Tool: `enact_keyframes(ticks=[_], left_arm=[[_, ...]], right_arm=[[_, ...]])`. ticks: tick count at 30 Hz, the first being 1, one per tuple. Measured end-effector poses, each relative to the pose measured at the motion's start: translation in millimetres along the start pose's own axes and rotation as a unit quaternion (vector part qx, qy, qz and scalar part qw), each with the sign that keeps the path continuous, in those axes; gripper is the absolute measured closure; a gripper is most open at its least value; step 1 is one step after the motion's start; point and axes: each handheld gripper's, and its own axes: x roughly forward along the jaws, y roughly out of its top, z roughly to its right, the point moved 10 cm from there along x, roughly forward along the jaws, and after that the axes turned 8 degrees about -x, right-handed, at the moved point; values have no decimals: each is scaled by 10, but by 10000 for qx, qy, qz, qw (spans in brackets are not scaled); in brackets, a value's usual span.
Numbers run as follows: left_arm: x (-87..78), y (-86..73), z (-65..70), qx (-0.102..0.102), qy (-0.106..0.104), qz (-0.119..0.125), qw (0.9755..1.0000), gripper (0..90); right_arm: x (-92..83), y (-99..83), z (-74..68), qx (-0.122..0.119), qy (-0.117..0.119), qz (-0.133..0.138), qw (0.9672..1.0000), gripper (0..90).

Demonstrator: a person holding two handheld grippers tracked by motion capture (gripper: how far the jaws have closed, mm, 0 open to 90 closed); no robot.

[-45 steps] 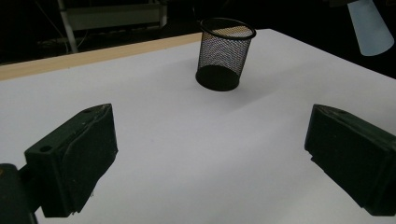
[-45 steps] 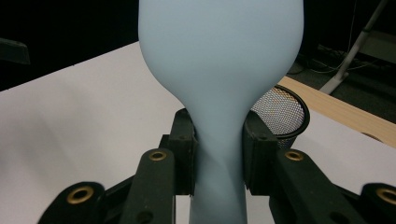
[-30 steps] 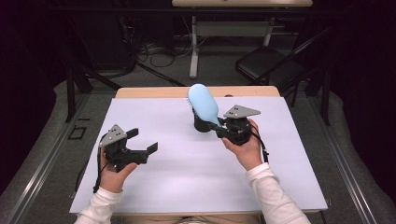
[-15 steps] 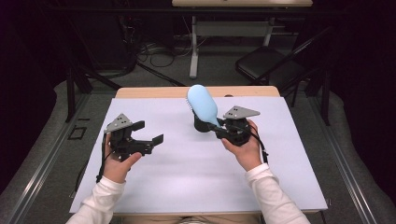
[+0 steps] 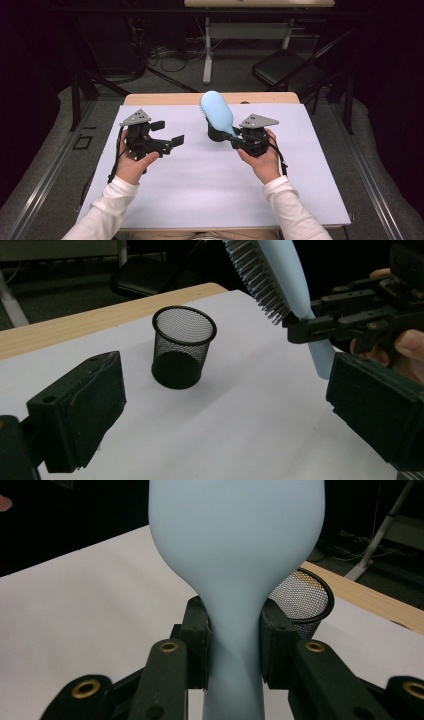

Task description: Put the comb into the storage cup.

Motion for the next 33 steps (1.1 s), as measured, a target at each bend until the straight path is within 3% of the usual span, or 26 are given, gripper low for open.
enact_keyframes(ticks=[18,25,33], left_arm=[[157,282,106,-290,-337,76,9990,48],[189,394,116,-447,-415,79,9981,49],[236,491,143,-484,-455,67,9978,49]], right_arm=[[-2,5,-22,-24,9,13,10000,695],[-3,13,-41,-42,26,28,10000,696],[-10,23,-50,-48,42,40,10000,695]])
